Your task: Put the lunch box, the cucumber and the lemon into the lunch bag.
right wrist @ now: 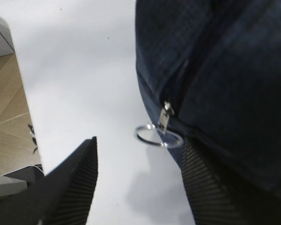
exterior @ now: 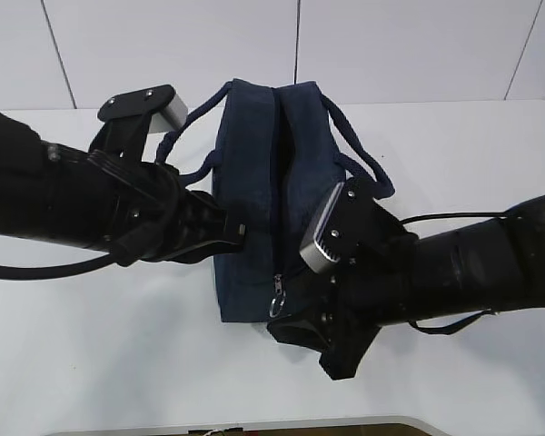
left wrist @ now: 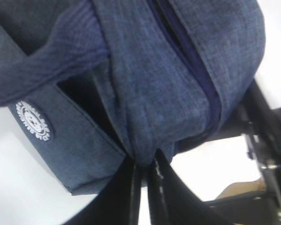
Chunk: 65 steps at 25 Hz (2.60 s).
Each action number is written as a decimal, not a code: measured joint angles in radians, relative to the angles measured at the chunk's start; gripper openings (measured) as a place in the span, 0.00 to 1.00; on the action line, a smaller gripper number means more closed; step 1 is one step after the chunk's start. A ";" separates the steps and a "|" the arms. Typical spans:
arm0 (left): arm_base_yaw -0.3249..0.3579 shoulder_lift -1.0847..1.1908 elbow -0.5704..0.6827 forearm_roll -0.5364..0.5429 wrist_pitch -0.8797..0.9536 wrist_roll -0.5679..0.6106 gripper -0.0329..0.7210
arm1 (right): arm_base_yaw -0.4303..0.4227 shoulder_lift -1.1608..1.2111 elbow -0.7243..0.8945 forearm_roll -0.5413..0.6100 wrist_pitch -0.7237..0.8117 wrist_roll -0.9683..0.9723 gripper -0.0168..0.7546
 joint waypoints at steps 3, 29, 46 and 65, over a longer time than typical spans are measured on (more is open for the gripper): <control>0.000 0.000 0.000 -0.002 0.002 0.000 0.03 | 0.000 0.042 -0.034 0.002 0.011 -0.002 0.62; 0.000 0.000 0.000 -0.005 0.009 0.005 0.03 | 0.000 0.121 -0.100 0.005 0.056 -0.006 0.62; 0.000 0.000 0.000 -0.005 0.015 0.005 0.03 | 0.000 0.160 -0.114 0.005 0.043 -0.006 0.51; 0.000 0.000 0.000 -0.005 0.028 0.005 0.03 | 0.000 0.161 -0.142 0.005 0.022 -0.006 0.23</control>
